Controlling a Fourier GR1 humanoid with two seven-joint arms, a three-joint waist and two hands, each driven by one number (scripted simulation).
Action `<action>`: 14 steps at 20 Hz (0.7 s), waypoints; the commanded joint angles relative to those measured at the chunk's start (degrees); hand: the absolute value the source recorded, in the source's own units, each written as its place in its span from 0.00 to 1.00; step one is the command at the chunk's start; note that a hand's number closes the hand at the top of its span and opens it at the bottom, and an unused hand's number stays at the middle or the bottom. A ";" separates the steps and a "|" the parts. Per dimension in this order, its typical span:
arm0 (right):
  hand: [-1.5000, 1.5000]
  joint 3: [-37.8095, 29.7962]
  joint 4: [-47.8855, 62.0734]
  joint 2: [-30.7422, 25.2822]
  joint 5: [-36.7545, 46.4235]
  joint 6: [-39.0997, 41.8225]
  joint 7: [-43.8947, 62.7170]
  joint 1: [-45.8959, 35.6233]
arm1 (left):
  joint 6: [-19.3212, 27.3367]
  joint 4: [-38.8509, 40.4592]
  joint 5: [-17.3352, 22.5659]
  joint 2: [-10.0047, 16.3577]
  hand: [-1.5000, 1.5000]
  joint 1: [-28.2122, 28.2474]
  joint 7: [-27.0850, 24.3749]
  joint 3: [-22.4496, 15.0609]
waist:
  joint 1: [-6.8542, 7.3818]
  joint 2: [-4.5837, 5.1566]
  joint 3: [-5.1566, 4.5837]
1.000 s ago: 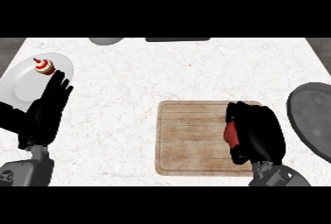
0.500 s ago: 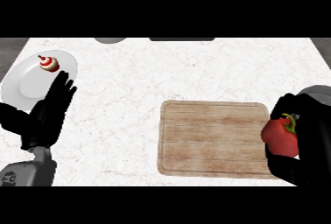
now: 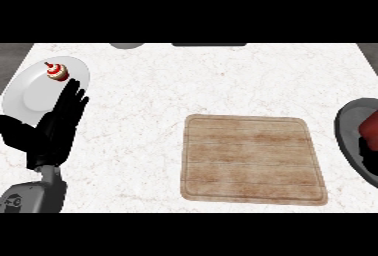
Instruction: Pick the bell pepper from the cutting board and place it in the pan
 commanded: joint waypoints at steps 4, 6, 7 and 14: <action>1.00 -18.52 11.06 -6.91 -8.37 -8.57 -11.71 1.03 | -0.34 -1.49 -0.72 -0.58 0.50 1.25 0.02 -0.57 | 0.20 0.02 0.03; 1.00 -24.23 12.63 -8.26 -11.64 -12.45 -18.66 7.44 | -0.09 -1.69 -0.50 -1.01 0.50 1.84 0.67 -0.60 | -0.26 -0.03 0.07; 1.00 -25.99 18.15 -10.06 -12.22 -14.79 -21.28 5.30 | 0.57 1.20 -1.91 -1.63 0.50 -0.76 -1.26 -1.10 | -0.26 0.13 0.07; 1.00 -28.15 39.52 -11.90 -13.89 -26.72 -36.31 6.41 | -1.72 -3.47 0.00 0.42 0.50 2.23 1.39 0.56 | 0.73 0.08 0.04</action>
